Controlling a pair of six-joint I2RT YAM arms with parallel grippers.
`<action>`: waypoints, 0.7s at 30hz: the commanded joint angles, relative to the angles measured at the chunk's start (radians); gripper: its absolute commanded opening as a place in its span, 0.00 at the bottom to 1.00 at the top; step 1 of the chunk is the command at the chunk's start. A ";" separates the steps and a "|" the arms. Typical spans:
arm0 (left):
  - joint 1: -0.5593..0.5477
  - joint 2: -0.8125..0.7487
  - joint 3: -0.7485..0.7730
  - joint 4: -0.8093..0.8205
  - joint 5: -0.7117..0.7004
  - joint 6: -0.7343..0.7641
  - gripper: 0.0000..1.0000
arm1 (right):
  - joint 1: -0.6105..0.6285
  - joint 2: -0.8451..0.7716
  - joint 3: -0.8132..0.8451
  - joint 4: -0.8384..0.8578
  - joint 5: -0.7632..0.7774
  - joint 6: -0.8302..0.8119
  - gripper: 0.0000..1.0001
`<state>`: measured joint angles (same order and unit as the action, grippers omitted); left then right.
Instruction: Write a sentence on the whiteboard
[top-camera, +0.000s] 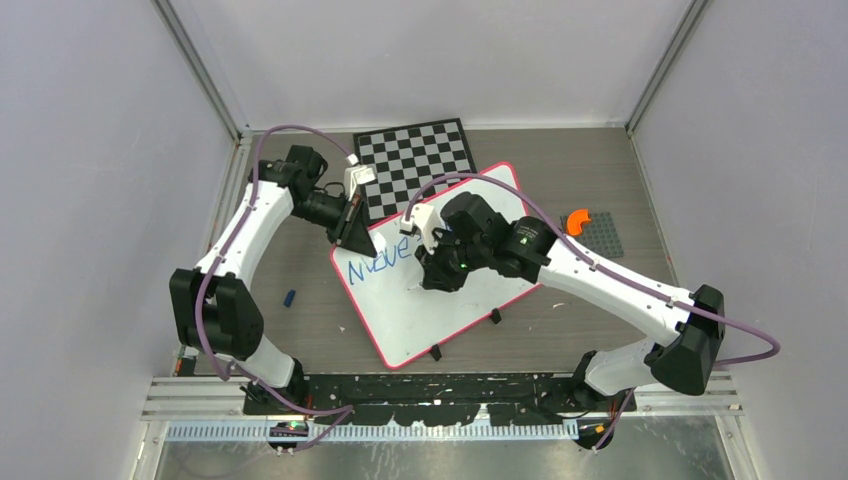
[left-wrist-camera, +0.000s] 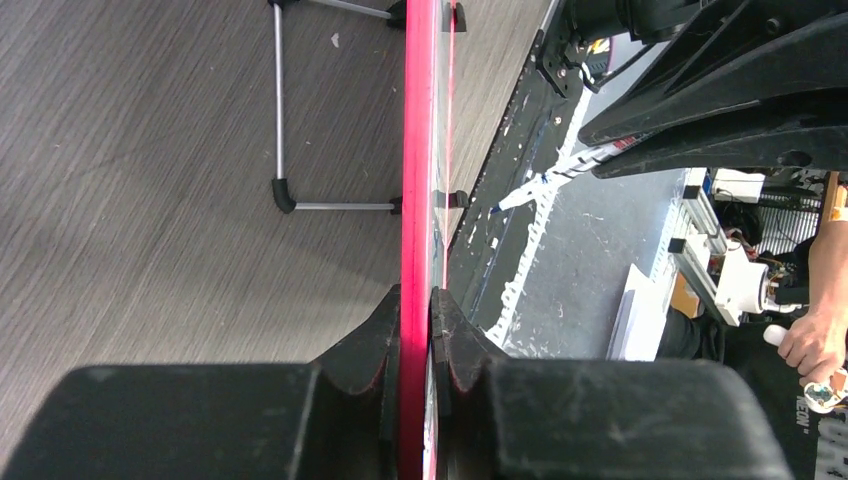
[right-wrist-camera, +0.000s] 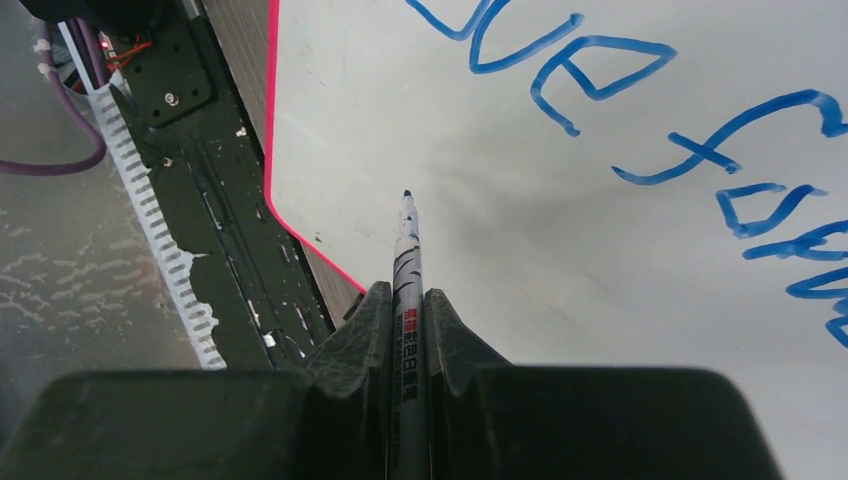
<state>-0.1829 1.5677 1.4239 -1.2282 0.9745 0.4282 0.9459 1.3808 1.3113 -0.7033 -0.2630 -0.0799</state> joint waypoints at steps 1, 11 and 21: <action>0.010 -0.041 -0.009 0.047 -0.054 0.046 0.00 | 0.008 -0.005 -0.004 0.059 0.035 -0.023 0.00; 0.009 -0.042 -0.015 0.048 -0.056 0.047 0.00 | 0.011 0.009 -0.041 0.150 0.096 -0.028 0.00; 0.010 -0.045 -0.016 0.049 -0.063 0.049 0.00 | 0.011 -0.004 -0.126 0.158 0.120 -0.053 0.00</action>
<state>-0.1810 1.5578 1.4128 -1.2224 0.9794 0.4252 0.9581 1.3914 1.2224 -0.5900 -0.1844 -0.1085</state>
